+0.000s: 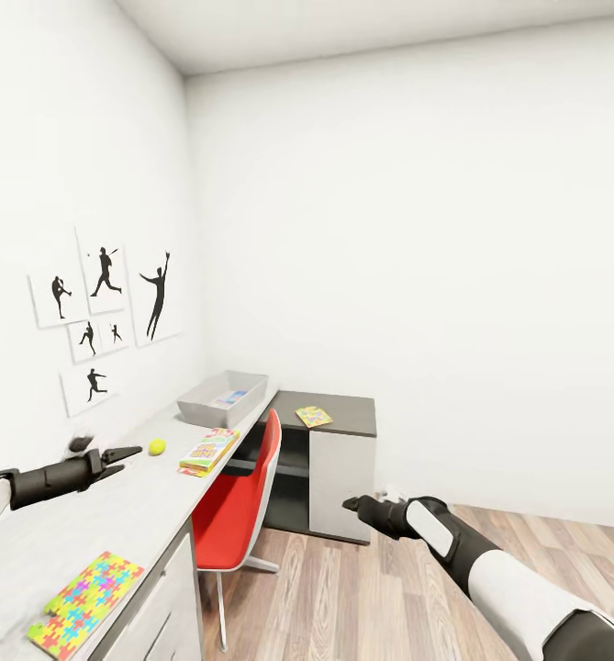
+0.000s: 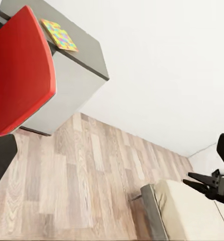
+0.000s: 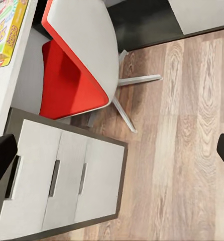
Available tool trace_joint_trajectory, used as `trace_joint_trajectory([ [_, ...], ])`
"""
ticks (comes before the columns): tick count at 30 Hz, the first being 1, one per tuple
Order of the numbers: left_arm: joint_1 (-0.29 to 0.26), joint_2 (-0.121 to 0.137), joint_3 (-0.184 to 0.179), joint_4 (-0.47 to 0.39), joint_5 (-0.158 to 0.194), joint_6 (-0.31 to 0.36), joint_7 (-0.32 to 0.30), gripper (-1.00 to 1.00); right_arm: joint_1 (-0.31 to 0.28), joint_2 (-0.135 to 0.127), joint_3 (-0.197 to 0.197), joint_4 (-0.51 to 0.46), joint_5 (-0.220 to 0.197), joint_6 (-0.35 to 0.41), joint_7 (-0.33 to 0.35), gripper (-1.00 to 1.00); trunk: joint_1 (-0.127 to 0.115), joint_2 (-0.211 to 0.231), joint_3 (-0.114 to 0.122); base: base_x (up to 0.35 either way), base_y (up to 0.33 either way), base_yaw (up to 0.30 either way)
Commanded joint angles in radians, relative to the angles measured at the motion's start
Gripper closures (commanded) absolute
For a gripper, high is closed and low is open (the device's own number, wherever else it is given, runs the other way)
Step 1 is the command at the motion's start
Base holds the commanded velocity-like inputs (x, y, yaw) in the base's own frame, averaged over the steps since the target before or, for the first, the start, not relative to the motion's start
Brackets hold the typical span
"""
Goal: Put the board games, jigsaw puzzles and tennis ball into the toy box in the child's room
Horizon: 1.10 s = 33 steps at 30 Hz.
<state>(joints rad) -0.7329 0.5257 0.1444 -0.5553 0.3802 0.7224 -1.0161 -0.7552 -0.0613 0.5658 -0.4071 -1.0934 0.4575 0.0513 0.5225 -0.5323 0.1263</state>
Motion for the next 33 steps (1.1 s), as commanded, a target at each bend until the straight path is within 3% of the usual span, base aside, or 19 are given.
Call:
trace_joint_trajectory([
  [1,0.0,0.0,0.0,0.015,0.004,-0.015,0.045,-1.0,0.004,0.001,0.008,0.001,0.001,-0.013,0.003,-1.0,0.0,-0.001,0.0,0.0,0.0,0.0],
  [4,0.0,-0.002,-0.001,0.043,0.003,-0.067,0.148,-1.0,0.009,0.004,0.028,0.002,0.01,-0.044,0.004,-1.0,0.0,-0.001,0.0,0.0,0.0,0.0],
  [9,0.0,-0.009,-0.003,0.058,0.003,-0.098,0.263,-1.0,0.011,0.008,0.046,0.0,0.022,-0.061,0.006,-1.0,0.0,-0.001,0.0,0.0,0.0,0.0],
  [14,0.0,-0.01,-0.002,0.061,0.003,-0.104,0.327,-1.0,0.011,0.014,0.054,-0.002,0.024,-0.063,0.007,-1.0,0.0,-0.001,0.0,0.0,0.0,0.0],
  [17,0.0,-0.011,-0.003,0.061,0.002,-0.105,0.362,-1.0,0.011,0.037,0.082,-0.003,0.035,-0.063,0.003,-1.0,0.0,-0.001,0.0,0.0,0.0,0.0],
  [20,0.0,-0.011,-0.003,0.061,0.002,-0.106,0.407,-1.0,0.011,0.086,0.14,-0.004,0.079,-0.062,0.001,-1.0,0.0,-0.001,0.0,0.0,0.0,0.0],
  [23,0.0,-0.012,-0.001,0.061,0.003,-0.116,0.474,-1.0,0.011,0.16,0.202,-0.004,0.179,-0.06,-0.008,-1.0,0.0,-0.001,0.0,0.0,0.0,0.0],
  [25,0.0,-0.012,0.001,0.061,0.003,-0.124,0.508,-1.0,0.011,0.188,0.218,-0.009,0.25,-0.056,-0.012,-1.0,0.0,-0.001,0.0,0.0,0.0,0.0],
  [27,0.0,-0.013,0.001,0.061,0.003,-0.128,0.529,-1.0,0.012,0.201,0.224,-0.026,0.301,-0.055,-0.012,-1.0,0.0,-0.001,0.0,0.0,0.0,0.0],
  [33,0.0,-0.013,0.002,0.061,0.003,-0.133,0.55,-1.0,0.014,0.208,0.209,-0.125,0.348,-0.059,-0.012,-1.0,0.0,-0.001,0.0,0.0,0.0,0.0],
])
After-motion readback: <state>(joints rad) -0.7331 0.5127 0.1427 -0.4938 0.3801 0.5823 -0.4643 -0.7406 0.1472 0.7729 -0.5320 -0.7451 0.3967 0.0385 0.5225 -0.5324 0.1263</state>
